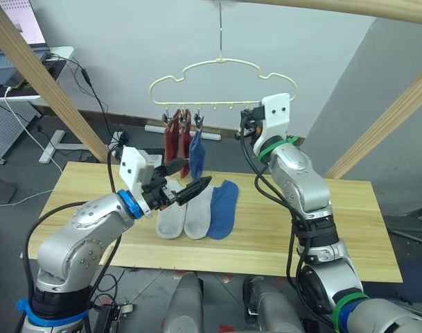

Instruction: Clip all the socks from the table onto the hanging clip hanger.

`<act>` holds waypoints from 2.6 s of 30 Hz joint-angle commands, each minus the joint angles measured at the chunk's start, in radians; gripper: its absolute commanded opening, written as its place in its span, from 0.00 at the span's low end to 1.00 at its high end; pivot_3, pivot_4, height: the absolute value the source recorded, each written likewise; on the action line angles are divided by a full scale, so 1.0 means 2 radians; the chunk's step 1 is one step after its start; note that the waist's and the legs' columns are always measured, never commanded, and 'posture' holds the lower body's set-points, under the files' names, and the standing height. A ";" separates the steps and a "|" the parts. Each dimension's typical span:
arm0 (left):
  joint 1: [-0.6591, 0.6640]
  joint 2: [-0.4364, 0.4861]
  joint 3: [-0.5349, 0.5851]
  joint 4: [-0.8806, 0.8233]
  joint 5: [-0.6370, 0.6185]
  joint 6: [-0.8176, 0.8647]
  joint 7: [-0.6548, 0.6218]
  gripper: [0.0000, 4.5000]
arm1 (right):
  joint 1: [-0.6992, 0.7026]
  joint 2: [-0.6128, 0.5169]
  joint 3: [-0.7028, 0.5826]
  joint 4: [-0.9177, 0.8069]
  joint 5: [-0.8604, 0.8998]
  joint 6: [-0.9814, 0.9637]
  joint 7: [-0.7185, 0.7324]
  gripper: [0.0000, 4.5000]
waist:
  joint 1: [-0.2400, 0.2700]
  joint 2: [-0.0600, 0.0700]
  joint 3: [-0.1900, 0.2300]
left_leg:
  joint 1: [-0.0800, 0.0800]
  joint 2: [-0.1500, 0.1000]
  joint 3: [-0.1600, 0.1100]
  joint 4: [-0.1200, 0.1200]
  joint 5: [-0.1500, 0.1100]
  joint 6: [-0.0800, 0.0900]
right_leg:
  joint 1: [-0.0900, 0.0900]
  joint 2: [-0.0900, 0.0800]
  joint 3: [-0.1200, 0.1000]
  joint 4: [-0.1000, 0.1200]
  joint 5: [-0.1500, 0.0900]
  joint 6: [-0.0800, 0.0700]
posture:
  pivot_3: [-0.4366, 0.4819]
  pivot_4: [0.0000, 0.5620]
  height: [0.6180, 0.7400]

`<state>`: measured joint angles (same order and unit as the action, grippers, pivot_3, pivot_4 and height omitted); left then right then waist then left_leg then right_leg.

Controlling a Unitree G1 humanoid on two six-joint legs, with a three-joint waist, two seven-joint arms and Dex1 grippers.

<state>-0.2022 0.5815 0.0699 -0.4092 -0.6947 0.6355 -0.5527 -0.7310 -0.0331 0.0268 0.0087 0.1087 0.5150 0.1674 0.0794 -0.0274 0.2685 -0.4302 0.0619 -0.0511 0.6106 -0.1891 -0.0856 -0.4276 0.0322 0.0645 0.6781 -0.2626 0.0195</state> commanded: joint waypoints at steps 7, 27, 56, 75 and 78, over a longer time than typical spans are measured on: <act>-0.066 -0.083 -0.127 0.181 0.157 -0.091 -0.012 1.00 | 0.019 -0.027 -0.010 -0.040 0.017 0.038 0.014 0.00 | -0.002 0.001 0.000 | 0.000 0.000 0.000 0.000 0.000 0.000 | 0.000 0.000 0.000 0.000 0.000 0.000 | 0.68 0.47 1.00; -0.163 -0.177 -0.222 0.489 0.351 -0.200 -0.062 0.69 | 0.028 -0.020 -0.012 -0.063 0.020 0.063 -0.004 0.00 | -0.011 0.001 0.000 | 0.000 0.000 0.000 0.001 0.000 0.000 | 0.001 0.000 -0.001 0.000 0.000 0.000 | 0.64 0.51 1.00; -0.093 -0.166 -0.188 0.372 0.367 -0.233 -0.079 0.35 | 0.023 -0.035 -0.015 -0.053 0.029 0.061 0.003 0.00 | -0.013 0.001 0.000 | 0.000 0.000 -0.001 0.001 0.000 0.000 | 0.001 0.000 -0.001 0.000 0.000 0.000 | 0.66 0.46 1.00; -0.093 -0.164 -0.250 0.332 0.407 -0.172 -0.100 1.00 | 0.029 -0.034 -0.014 -0.058 0.025 0.066 -0.007 0.00 | -0.013 0.001 0.000 | 0.000 0.000 -0.001 0.001 0.000 0.000 | 0.001 0.000 -0.001 0.000 0.000 0.000 | 0.65 0.46 1.00; -0.097 -0.169 -0.258 0.353 0.415 -0.169 -0.100 1.00 | 0.028 -0.033 -0.015 -0.056 0.026 0.065 -0.008 0.00 | -0.013 0.001 0.000 | 0.000 0.000 -0.001 0.001 0.000 0.000 | 0.001 0.000 -0.001 0.000 0.000 0.000 | 0.65 0.47 1.00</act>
<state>-0.3924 0.2531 -0.4269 0.2901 0.1271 0.2967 -0.7505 -0.6942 -0.0951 0.0198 -0.1090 0.1600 0.6243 0.1699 0.0534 -0.0258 0.2684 -0.4310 0.0614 -0.0521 0.6118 -0.1892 -0.0851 -0.4259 0.0321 0.0628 0.6777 -0.2629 0.0194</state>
